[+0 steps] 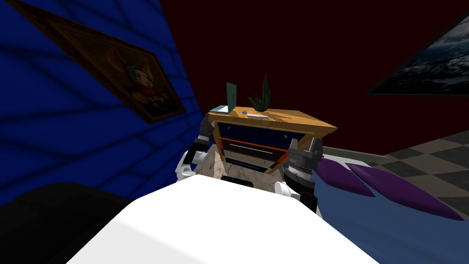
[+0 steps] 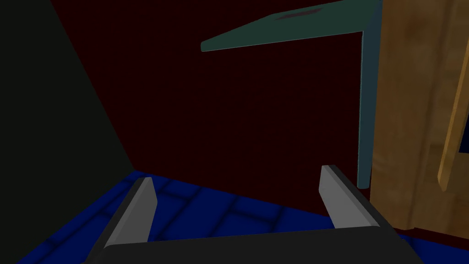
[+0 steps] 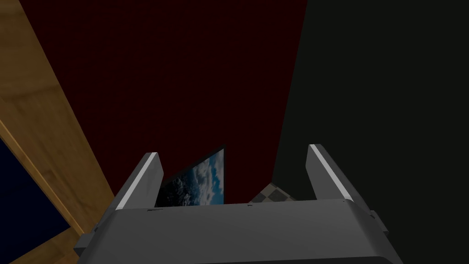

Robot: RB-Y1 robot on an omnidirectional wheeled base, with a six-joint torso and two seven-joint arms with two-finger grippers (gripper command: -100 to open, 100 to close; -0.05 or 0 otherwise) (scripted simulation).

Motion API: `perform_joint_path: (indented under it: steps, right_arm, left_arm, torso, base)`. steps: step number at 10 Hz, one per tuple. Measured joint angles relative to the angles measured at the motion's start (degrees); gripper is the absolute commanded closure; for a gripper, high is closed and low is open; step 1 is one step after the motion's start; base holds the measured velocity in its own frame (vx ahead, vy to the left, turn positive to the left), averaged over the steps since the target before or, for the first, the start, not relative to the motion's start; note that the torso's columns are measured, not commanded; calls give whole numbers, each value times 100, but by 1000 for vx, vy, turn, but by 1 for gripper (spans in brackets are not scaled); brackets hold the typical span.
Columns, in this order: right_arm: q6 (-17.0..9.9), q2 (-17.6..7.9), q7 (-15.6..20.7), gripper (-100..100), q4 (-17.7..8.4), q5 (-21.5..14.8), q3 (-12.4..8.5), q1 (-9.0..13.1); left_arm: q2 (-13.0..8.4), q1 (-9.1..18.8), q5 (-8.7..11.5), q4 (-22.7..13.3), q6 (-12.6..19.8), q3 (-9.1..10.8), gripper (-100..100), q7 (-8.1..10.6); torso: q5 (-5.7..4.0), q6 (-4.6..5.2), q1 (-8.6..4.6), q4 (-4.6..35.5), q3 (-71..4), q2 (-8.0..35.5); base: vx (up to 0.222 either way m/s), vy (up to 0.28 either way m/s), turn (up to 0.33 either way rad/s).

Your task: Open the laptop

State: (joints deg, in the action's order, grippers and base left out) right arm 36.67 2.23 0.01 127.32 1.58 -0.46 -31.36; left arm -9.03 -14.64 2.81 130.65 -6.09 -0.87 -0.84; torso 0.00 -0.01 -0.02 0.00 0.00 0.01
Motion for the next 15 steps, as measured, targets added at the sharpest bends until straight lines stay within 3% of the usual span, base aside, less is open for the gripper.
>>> perform_joint_path:
  steps: [4,7,11,15]
  right_arm:
    - [0,0,0,0,0,0,0,0]
    - [0,0,0,0,0,0,0,0]
    - [0,0,0,0,0,0,0,0]
    - [0,0,0,0,0,0,0,0]
  left_arm:
    - [-93,452,-121,30,603,-25,-100,-76]
    - [-104,961,-257,4,1110,-59,-100,-163]
    - [-139,1320,-364,52,1723,-93,-100,-239]
    - [-172,1866,-512,60,2374,-125,-100,-332]
  torso:
    - [1,0,3,-1,-2,-2]
    - [0,1,3,1,1,0]
    - [0,0,-3,1,4,7]
    - [1,0,4,-1,-2,-4]
  base:
    - [33,24,-21]
    - [30,28,-21]
    - [26,23,-16]
    - [29,24,-18]
